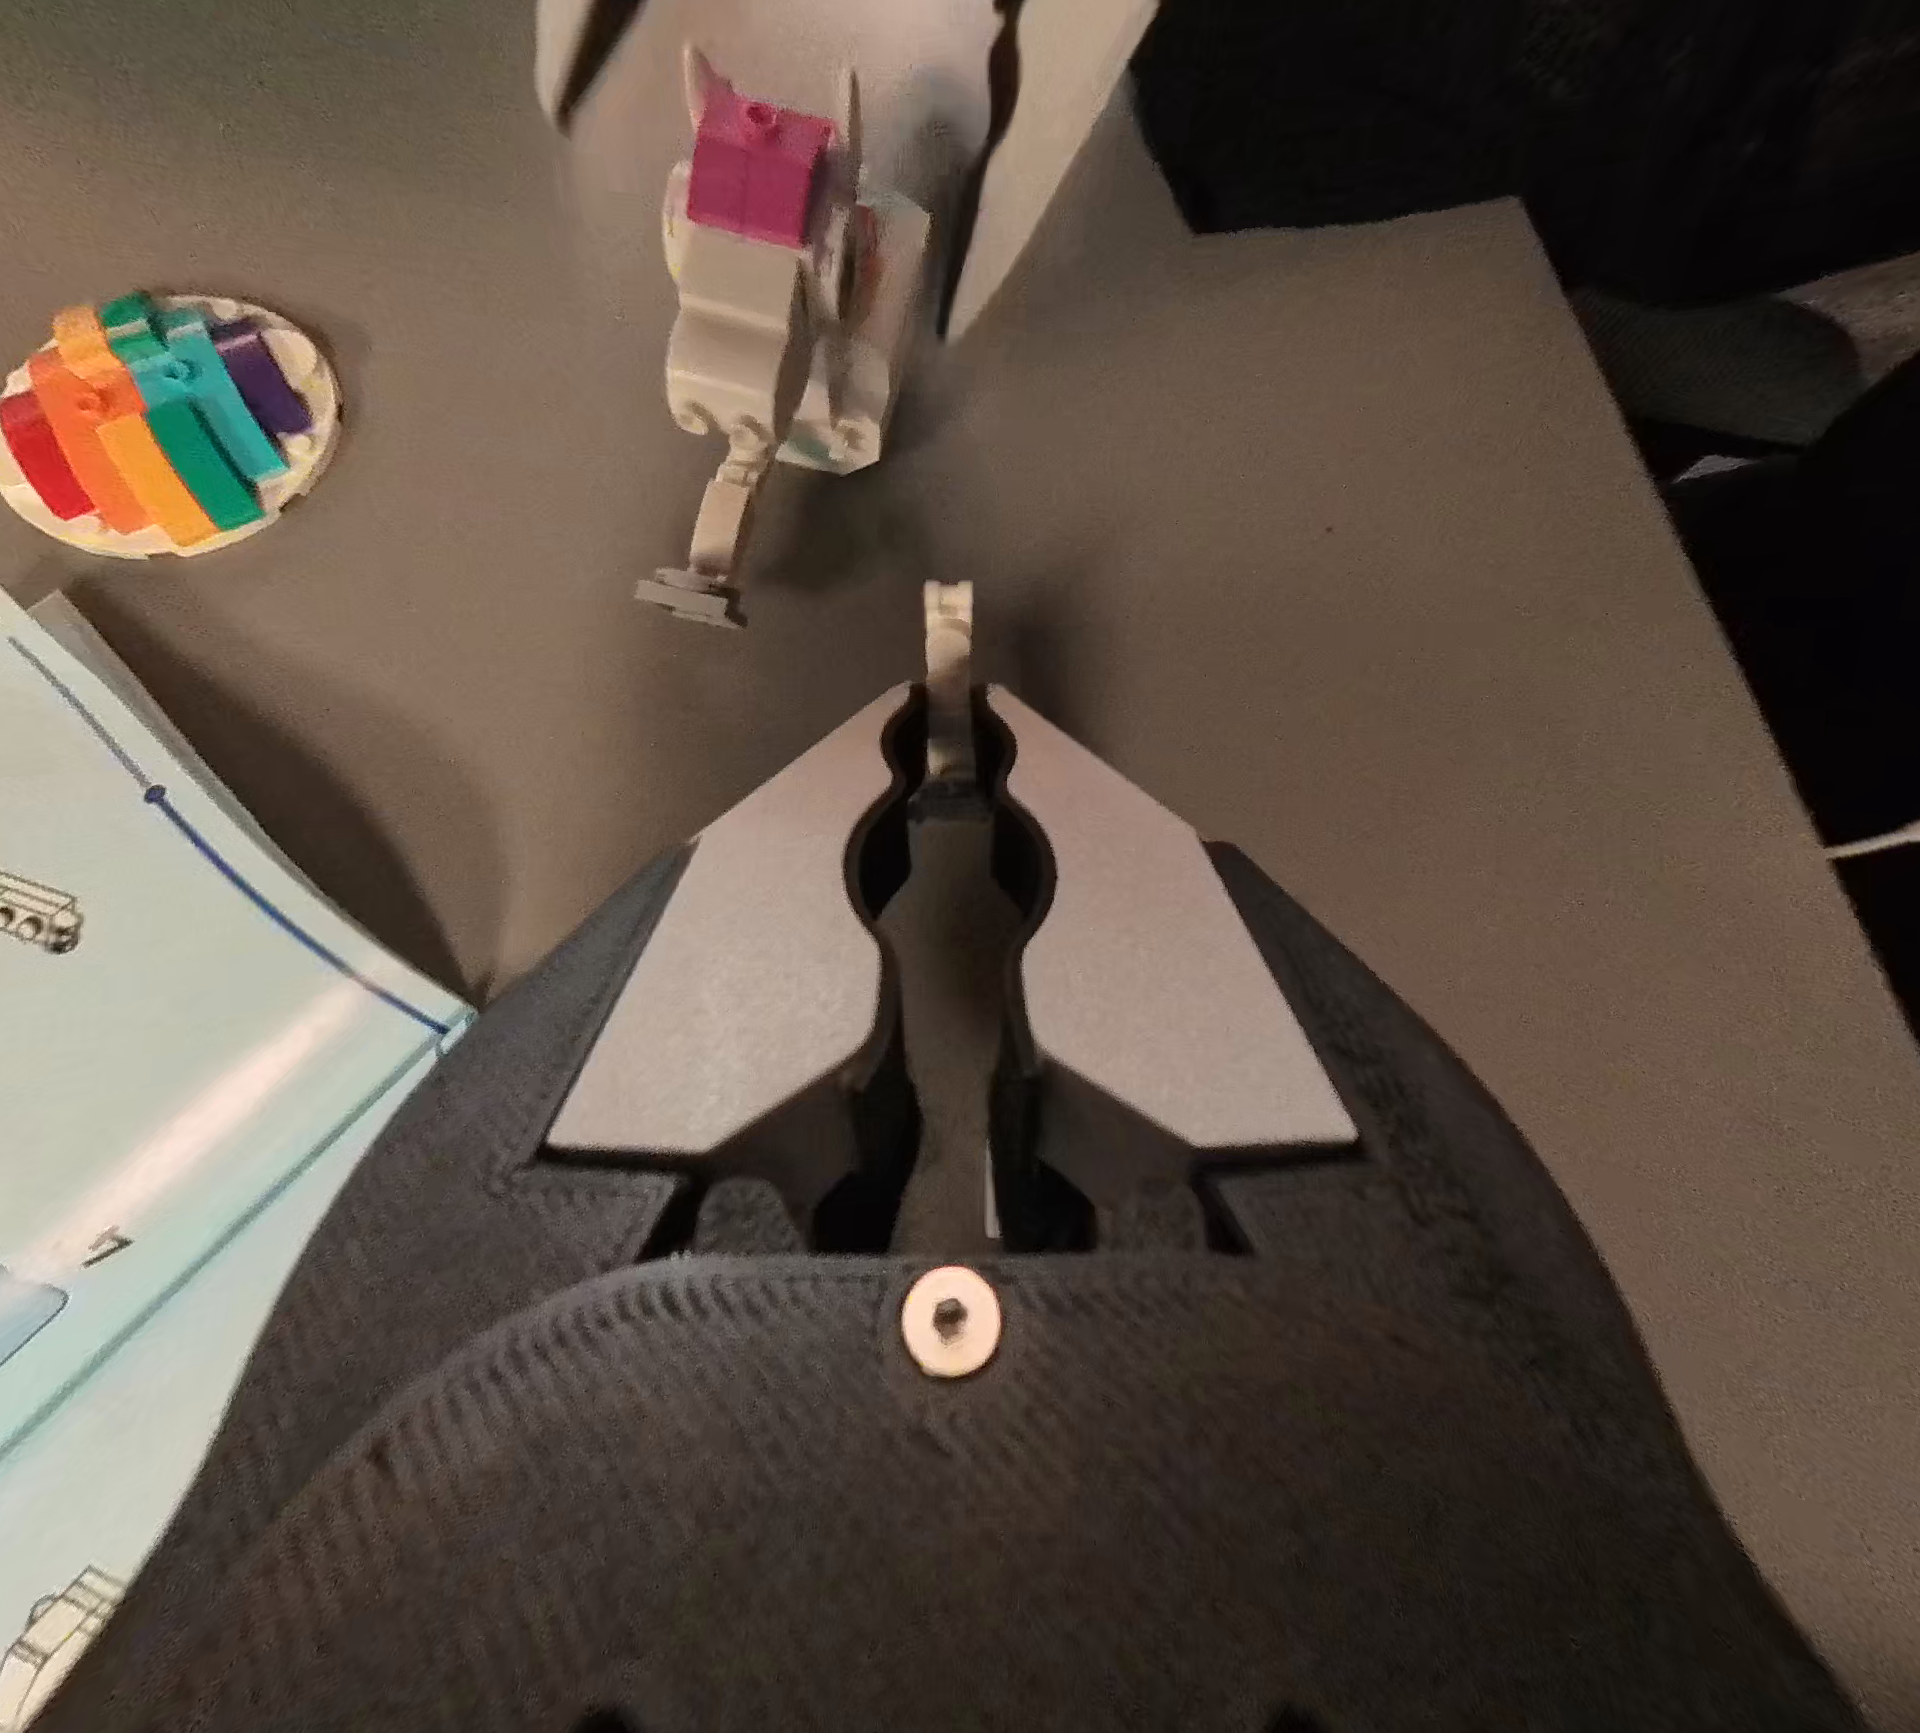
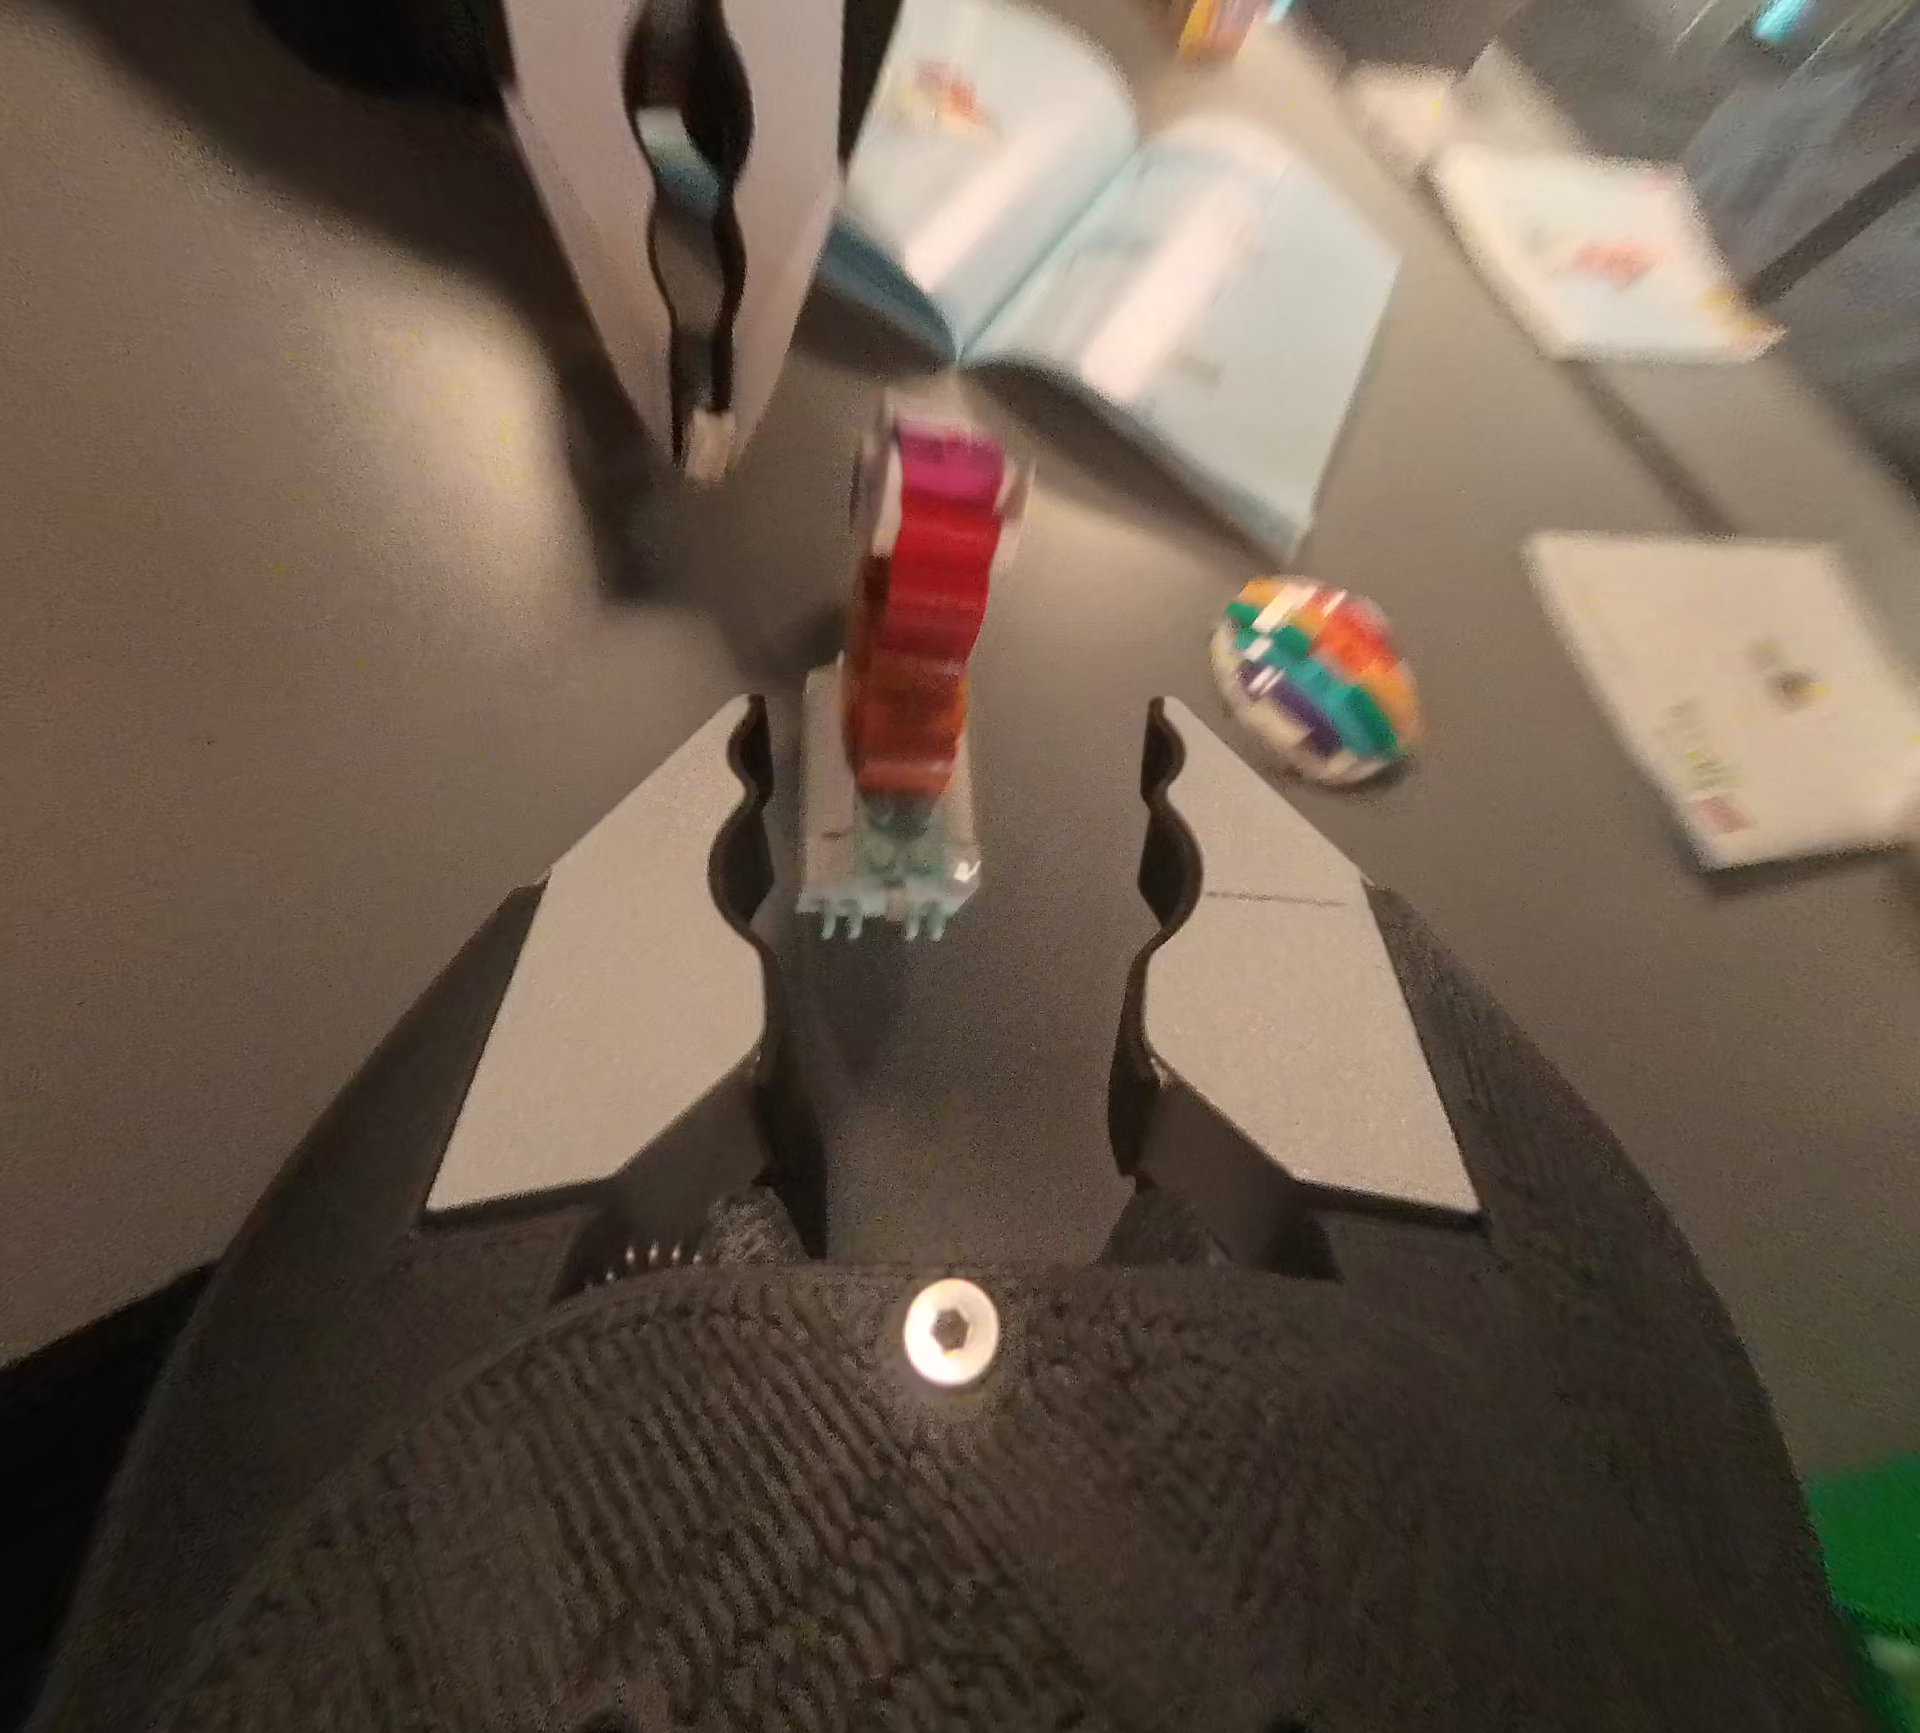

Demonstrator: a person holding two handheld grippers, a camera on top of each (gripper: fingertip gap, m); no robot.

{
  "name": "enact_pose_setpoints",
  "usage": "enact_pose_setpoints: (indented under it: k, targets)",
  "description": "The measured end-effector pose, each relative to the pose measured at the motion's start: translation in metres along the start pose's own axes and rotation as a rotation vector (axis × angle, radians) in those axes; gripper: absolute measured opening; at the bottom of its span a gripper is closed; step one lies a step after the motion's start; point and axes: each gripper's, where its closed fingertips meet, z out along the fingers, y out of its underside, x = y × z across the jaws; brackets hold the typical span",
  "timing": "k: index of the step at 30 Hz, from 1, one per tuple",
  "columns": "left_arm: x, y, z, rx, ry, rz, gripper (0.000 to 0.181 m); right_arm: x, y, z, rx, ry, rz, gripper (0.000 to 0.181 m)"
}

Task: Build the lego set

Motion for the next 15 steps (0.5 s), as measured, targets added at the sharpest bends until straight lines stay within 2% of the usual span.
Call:
enact_pose_setpoints:
  k: [1, 4, 5, 10, 15]
  targets:
    - [0.002, -0.002, -0.002, 0.012, 0.018, -0.008, 0.007, 0.001, -0.018, -0.010, 0.091, 0.033, -0.047, 0.067]
    - [0.017, -0.009, -0.007, 0.037, 0.125, -0.024, 0.008, -0.037, -0.082, -0.037, 0.418, -0.032, -0.222, 0.037]
    - [0.024, -0.009, -0.009, 0.031, 0.169, -0.026, 0.008, -0.052, -0.091, -0.036, 0.451, -0.063, -0.270, 0.036]
    - [0.043, -0.004, -0.009, -0.023, 0.272, -0.030, 0.007, -0.095, -0.065, 0.014, 0.207, -0.144, -0.505, 0.040]
    - [0.050, 0.000, -0.006, -0.045, 0.309, -0.028, 0.008, -0.101, -0.048, 0.032, 0.115, -0.112, -0.645, 0.028]
